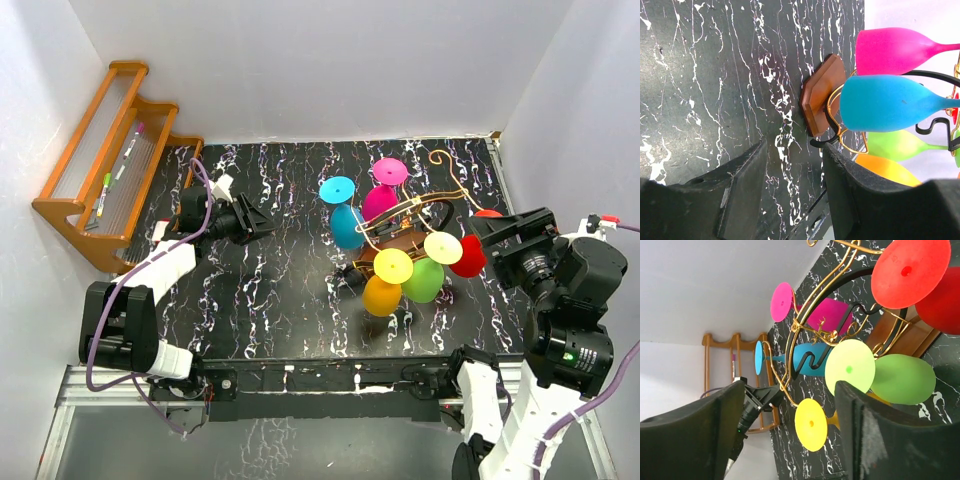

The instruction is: Take the wine glass off the wine glass rack

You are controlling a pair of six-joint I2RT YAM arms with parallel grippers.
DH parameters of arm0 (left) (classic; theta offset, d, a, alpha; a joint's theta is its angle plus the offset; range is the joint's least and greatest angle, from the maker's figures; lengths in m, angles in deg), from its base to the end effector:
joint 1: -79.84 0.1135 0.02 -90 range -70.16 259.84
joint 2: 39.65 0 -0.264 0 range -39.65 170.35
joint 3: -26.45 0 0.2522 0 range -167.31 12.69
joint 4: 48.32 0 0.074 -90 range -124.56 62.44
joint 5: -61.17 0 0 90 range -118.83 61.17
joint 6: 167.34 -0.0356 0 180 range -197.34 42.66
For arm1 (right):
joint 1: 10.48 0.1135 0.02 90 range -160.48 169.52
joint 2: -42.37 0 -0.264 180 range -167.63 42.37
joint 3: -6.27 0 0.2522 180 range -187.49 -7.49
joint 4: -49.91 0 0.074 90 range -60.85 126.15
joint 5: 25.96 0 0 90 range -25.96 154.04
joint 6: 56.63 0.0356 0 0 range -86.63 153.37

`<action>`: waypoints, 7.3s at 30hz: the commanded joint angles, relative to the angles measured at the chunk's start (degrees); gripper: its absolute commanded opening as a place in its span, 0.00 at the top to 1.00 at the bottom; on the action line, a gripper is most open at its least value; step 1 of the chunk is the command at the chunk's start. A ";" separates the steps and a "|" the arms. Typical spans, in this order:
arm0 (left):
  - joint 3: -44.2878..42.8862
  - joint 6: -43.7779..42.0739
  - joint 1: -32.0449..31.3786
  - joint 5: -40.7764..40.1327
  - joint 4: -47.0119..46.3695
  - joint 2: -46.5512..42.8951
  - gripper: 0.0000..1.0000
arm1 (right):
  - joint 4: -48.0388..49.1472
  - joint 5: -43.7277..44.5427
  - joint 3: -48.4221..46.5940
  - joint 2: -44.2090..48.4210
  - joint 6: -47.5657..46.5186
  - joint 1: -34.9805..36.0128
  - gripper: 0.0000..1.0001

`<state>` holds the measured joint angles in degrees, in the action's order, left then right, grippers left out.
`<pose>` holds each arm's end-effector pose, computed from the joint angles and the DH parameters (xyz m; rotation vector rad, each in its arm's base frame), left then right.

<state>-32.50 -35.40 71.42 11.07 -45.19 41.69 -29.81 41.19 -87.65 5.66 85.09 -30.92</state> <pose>0.2982 -0.0672 0.2348 -0.1437 2.1274 -1.2405 0.0457 -0.0023 0.4424 0.9541 1.7652 0.7451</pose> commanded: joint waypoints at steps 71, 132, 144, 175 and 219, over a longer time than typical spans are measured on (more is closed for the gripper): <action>-1.22 -2.15 -0.08 0.35 1.41 1.35 0.54 | 15.77 51.09 24.05 2.29 21.40 21.77 0.63; -1.10 -2.38 -0.09 0.44 1.58 1.72 0.54 | 16.56 57.73 29.23 11.10 27.02 21.78 0.92; -1.21 -2.23 -0.09 0.61 1.40 2.33 0.54 | 23.62 57.97 30.41 11.73 24.15 21.77 0.92; -1.43 -2.64 0.00 0.49 2.00 2.00 0.54 | 16.81 37.62 19.77 9.45 17.62 21.81 0.92; -21.20 -6.96 0.08 -16.84 33.76 -20.74 0.54 | 44.37 -7.32 -20.11 -33.67 -39.77 30.22 0.92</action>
<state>-46.97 -42.81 71.42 0.25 -20.08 24.73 5.16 39.92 -101.88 -26.36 52.64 -7.10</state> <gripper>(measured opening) 0.461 0.086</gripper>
